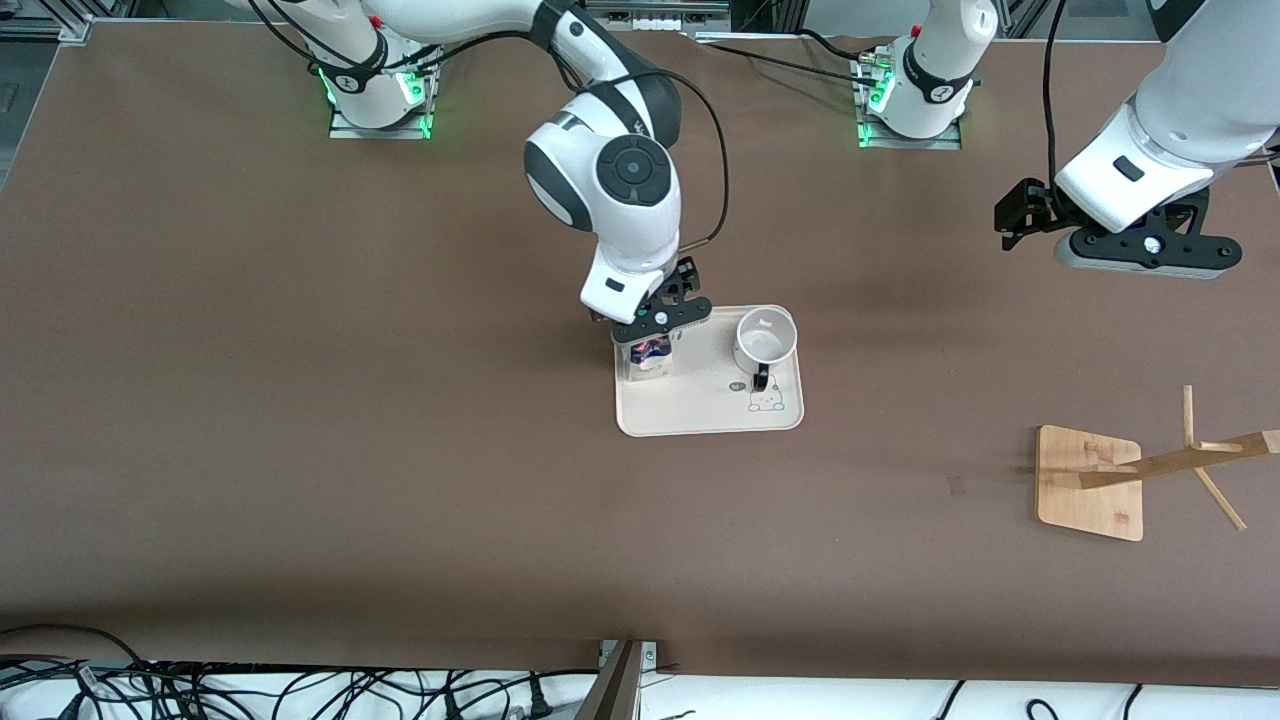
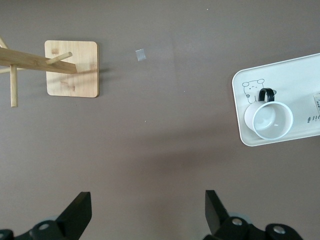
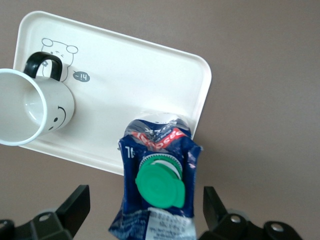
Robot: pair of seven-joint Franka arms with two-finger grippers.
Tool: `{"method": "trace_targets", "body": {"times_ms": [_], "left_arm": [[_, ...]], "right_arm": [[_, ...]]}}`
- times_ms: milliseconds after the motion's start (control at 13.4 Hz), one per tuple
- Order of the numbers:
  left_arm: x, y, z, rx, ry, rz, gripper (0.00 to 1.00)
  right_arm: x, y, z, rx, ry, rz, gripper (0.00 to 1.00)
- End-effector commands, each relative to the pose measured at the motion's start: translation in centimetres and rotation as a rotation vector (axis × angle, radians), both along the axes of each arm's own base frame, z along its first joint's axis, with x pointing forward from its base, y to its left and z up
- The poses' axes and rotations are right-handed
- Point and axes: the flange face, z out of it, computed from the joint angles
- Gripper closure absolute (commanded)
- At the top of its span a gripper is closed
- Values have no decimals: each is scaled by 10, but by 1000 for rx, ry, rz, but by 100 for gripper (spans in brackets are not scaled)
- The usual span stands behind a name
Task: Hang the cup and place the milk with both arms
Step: 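Reach the right gripper down and grasp the blue milk carton, then lift the carton with the right gripper while the left gripper reaches the mug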
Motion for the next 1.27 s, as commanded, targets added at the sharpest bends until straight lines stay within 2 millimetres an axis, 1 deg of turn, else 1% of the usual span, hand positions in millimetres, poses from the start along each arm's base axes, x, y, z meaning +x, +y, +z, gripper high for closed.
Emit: {"method": "trace_targets", "body": {"times_ms": [0,149,224,298,373,447,522,596,671,745,820,894,969,1043,1118,1193], "left_arm": [[1,2,6,-11,8,8,0],[2,3,6,-12,8,11,0],[2,4,5,-13,11,3,0],[2,4,5,-13,11,0,0],[3,4,2,-14,17,2,0],[8,4,-8,-13,33,14,0],[9,5,-10,-14,38,17,0],[14,4,-21,-12,57,16,0],[18,3,-32,-14,76,13,0],[23,-1,-43,-15,95,9,0],[27,-6,-38,-36,86,4,0],[35,-10,-41,-62,89,6,0],[42,-10,-50,-73,103,7,0],[43,-11,-54,-75,109,-3,0],[48,-13,-63,-76,114,6,0],[58,-14,-79,-83,112,7,0]], "right_arm": [[5,4,1,-4,-30,-7,12],[5,4,2,-2,-33,-9,48],[6,3,1,-4,-32,-12,62],[6,3,1,-4,-32,-13,73],[6,3,1,-4,-32,-13,81],[7,3,3,-2,-34,-13,82],[7,3,5,0,-37,-12,83],[9,1,9,3,-37,-13,83],[11,-2,15,7,-38,-15,83],[12,-4,26,17,-43,-17,83],[13,-10,38,15,-38,-23,83],[17,-19,41,0,-21,-33,83],[23,-28,56,14,-15,-47,83],[34,-45,76,42,-15,-71,83],[49,-68,88,68,-7,-72,83],[62,-95,94,74,19,-52,82]]}}
